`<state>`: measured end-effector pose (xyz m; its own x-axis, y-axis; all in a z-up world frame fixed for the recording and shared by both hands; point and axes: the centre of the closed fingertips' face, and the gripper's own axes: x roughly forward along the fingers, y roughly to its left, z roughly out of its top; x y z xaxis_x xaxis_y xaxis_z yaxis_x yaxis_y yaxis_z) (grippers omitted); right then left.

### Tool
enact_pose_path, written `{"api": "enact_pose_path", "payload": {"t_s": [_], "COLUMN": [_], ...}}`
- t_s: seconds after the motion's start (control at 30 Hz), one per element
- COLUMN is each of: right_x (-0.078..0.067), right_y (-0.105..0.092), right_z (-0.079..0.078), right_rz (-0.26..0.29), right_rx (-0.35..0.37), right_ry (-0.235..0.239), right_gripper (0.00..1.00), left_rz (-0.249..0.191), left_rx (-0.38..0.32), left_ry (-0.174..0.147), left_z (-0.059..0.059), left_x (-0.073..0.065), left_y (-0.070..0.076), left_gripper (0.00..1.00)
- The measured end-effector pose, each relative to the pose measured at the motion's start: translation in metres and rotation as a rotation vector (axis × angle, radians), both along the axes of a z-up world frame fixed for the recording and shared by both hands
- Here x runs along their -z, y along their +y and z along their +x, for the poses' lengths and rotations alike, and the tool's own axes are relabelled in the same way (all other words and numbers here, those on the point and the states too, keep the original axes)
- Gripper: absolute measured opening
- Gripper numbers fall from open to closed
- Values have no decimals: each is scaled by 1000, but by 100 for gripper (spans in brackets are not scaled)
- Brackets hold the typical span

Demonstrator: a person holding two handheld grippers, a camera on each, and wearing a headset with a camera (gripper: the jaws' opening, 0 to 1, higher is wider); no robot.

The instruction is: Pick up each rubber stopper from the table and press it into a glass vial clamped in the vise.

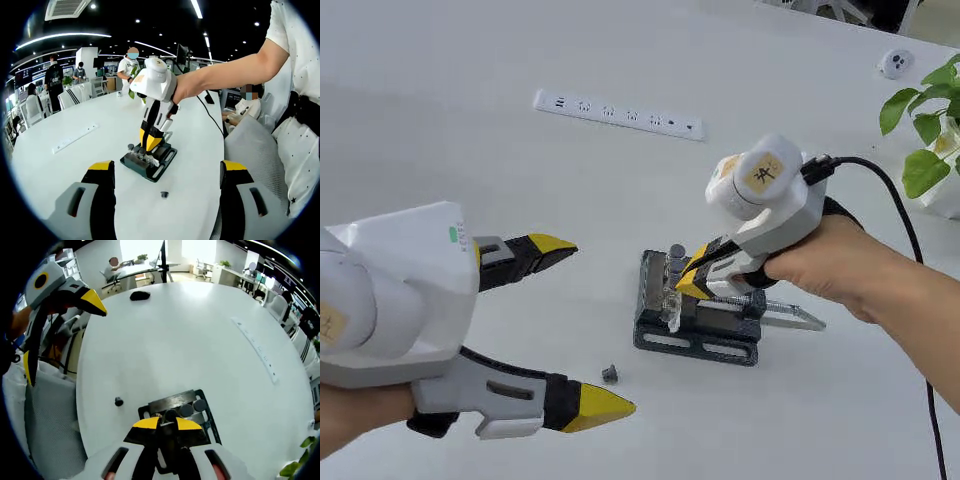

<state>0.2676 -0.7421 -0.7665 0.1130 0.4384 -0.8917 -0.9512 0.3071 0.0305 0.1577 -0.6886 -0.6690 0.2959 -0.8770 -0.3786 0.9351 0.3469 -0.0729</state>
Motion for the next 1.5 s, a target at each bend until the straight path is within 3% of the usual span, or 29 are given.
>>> {"api": "enact_pose_path", "payload": {"t_s": [0.67,1.13,1.37,1.5], "right_x": [-34,-38,-40,-38], "right_y": [-22,-33,-25,-19], "right_z": [-14,-41,-69,-83], "right_rz": [185,328,412,449], "right_rx": [108,104,51,31], "right_ry": [-85,-107,-99,-90], "right_gripper": [30,49,61,64], "left_rz": [47,66,75,79], "left_rx": [-8,-5,1,7], "left_ry": [-26,-26,-8,3], "left_z": [-6,-12,-16,-18], "left_x": [-7,-2,6,10], "left_y": [-1,5,6,8], "left_gripper": [89,94,99,99]}}
